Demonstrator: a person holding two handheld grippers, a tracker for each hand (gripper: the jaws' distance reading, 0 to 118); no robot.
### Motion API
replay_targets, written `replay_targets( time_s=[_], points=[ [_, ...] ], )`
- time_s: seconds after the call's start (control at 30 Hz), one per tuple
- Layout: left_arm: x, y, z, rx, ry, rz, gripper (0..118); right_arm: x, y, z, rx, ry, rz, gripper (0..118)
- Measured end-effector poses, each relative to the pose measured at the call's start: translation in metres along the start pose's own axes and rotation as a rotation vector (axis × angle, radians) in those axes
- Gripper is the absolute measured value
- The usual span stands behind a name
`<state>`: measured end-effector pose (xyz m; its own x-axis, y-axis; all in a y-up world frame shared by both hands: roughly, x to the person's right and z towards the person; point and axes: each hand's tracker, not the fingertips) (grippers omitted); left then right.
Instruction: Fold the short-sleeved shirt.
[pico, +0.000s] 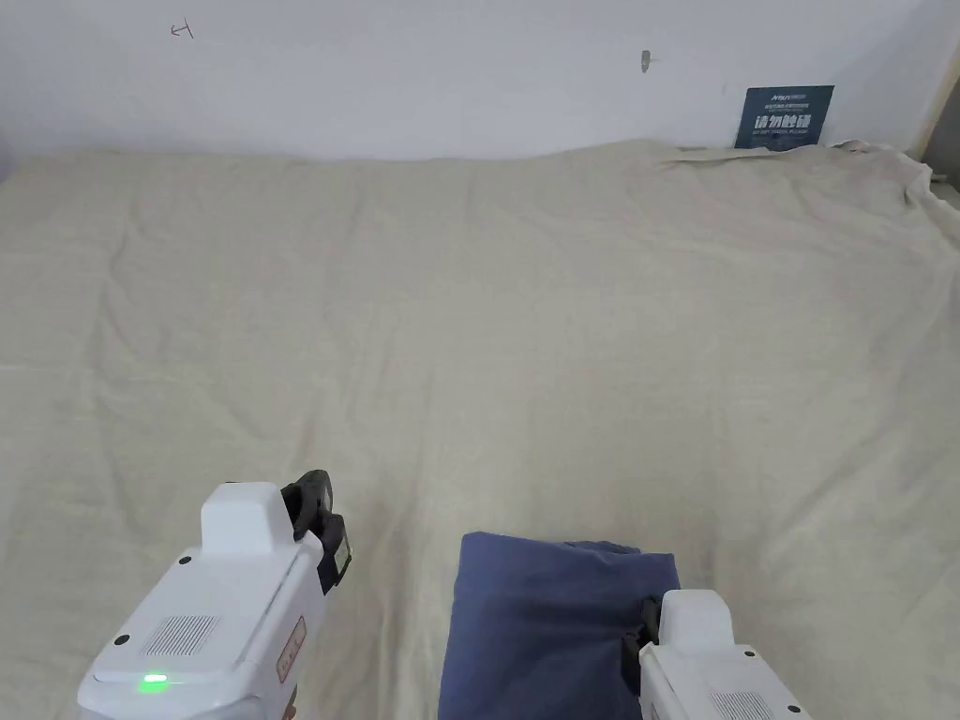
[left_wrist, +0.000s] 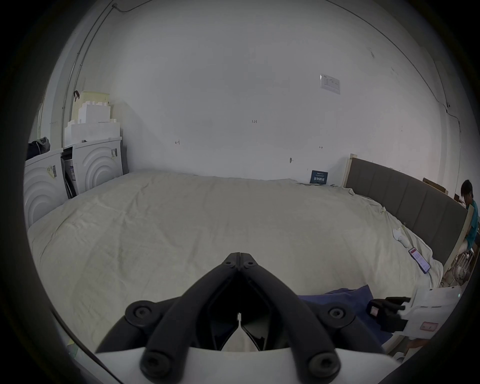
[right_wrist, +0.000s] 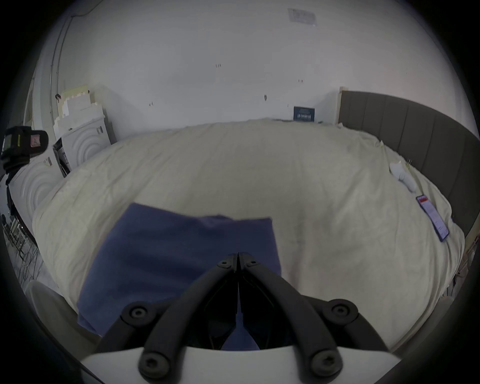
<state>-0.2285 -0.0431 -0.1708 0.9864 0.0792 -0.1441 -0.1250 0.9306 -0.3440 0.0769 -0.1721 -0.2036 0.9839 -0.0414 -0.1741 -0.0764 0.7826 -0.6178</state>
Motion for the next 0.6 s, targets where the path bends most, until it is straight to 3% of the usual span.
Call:
replay_targets(
  time_s=[0.23, 0.43, 0.53, 0.6],
  points=[
    [0.001, -0.009, -0.009, -0.064, -0.028, 0.007, 0, 0.005, -0.012, -0.018, -0.03, -0.005, -0.052, 0],
    [0.006, -0.02, -0.035, -0.309, -0.214, 0.151, 0, 0.001, -0.015, -0.011, -0.014, -0.004, -0.044, 0],
    [0.012, -0.026, -0.054, -0.465, -0.301, 0.199, 13, 0.002, -0.016, -0.012, -0.014, -0.002, -0.038, 0],
    [0.015, -0.031, -0.065, -0.54, -0.371, 0.243, 47, 0.003, -0.016, -0.012, -0.015, 0.002, -0.039, 0]
  ],
)
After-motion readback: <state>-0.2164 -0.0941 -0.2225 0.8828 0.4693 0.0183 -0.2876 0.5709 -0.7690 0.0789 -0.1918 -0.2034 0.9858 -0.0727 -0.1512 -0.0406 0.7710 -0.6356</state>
